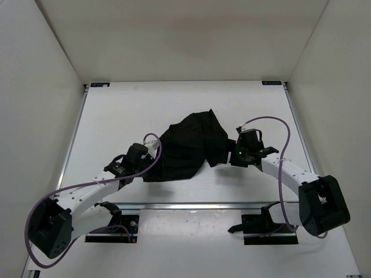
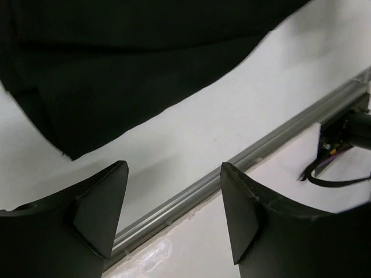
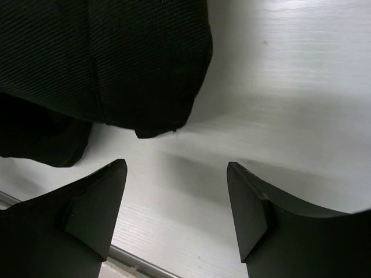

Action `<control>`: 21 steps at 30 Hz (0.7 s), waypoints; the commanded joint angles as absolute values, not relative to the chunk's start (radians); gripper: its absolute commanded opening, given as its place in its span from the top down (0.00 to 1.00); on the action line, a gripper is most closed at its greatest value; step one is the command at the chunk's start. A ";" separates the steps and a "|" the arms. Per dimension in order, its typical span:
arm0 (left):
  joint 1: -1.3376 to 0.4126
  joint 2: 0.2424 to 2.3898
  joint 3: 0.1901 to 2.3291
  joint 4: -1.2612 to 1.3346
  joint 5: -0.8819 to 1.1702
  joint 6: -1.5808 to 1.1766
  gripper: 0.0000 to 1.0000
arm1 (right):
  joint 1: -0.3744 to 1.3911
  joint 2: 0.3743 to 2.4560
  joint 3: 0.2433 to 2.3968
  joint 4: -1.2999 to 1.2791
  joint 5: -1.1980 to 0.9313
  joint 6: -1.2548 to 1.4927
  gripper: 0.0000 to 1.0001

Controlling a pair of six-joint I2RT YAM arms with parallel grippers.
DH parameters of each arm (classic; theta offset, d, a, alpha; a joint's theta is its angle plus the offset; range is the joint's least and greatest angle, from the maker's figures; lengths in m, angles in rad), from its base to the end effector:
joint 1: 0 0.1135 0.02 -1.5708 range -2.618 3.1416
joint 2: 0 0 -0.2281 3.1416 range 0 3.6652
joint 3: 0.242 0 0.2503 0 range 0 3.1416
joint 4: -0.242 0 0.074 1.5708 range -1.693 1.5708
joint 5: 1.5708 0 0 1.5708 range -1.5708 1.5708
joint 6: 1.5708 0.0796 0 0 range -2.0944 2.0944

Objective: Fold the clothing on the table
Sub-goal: Flatten the skirt out

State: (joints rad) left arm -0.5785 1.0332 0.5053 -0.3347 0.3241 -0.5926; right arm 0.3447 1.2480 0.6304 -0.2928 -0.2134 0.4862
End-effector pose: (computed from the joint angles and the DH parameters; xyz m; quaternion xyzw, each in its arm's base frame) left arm 0.1875 -0.1528 0.1253 0.0494 0.9260 -0.3152 0.2016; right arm 0.2518 0.1083 0.1181 0.0321 0.9407 0.2223 0.2543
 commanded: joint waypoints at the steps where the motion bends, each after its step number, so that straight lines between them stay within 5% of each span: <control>1: -0.584 1.054 0.454 -0.201 0.275 -0.715 0.22 | 0.354 1.298 0.604 -0.080 -0.284 0.512 0.32; 5: -0.574 1.118 0.413 -0.108 0.190 -0.771 0.23 | 0.347 1.376 0.627 -0.011 -0.316 0.494 0.34; 12: -0.588 1.402 0.554 -0.075 0.112 -0.735 0.20 | 0.350 1.420 0.643 0.043 -0.362 0.476 0.54; 15: -0.606 1.500 0.589 -0.055 0.068 -0.744 0.19 | 0.348 1.431 0.655 0.043 -0.374 0.462 0.82; 16: -0.612 1.511 0.597 -0.051 0.061 -0.744 0.24 | 0.354 1.431 0.664 0.043 -0.385 0.463 0.94; 18: -0.604 1.578 0.636 -0.055 0.054 -0.732 0.47 | 0.348 1.427 0.670 0.034 -0.399 0.451 1.00; 19: -0.603 1.598 0.658 -0.073 0.045 -0.720 0.84 | 0.353 1.416 0.676 0.031 -0.408 0.445 1.00; 21: -0.606 1.602 0.681 -0.092 0.020 -0.707 1.00 | 0.356 1.401 0.698 0.002 -0.414 0.430 1.00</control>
